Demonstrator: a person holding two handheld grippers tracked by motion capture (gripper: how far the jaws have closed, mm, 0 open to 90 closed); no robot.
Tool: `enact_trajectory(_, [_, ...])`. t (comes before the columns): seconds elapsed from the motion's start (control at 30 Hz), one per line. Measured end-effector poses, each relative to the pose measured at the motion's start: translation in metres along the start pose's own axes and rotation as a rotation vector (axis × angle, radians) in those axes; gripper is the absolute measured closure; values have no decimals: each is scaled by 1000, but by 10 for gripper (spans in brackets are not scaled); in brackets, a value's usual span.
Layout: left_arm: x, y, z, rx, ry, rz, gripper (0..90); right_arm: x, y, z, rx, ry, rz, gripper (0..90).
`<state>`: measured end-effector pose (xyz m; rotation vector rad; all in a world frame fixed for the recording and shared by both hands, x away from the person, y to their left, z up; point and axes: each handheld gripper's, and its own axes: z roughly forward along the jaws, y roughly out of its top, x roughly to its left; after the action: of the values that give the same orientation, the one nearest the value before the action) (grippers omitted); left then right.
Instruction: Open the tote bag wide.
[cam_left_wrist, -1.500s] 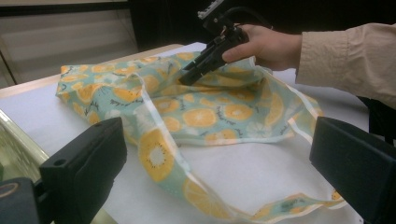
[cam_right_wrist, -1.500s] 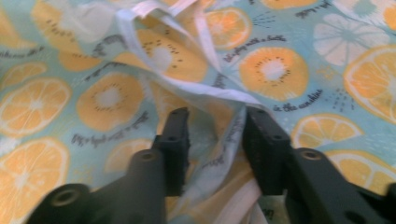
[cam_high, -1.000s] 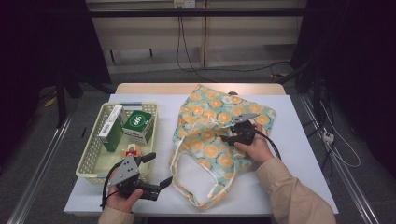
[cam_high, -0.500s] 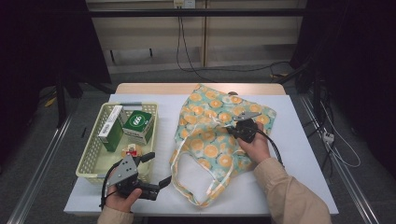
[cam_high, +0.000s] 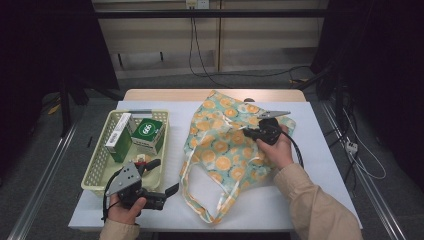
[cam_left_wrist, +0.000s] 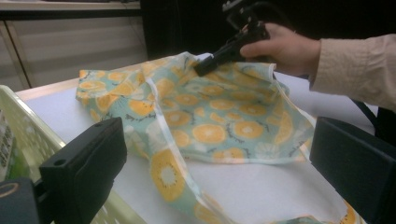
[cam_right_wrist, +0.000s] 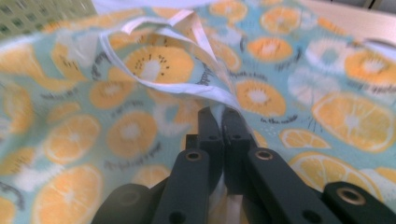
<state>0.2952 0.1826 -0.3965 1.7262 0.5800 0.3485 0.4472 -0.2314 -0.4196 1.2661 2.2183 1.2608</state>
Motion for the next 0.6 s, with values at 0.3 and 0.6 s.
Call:
enact_trajectory(0.3, [5,10,1,6,-2,4,34,2,36,-16,-40,-13,11,890])
enact_trajectory(0.6, [19,28,1,20,-1,13,33,2,39,-15,-32,-10,11,889])
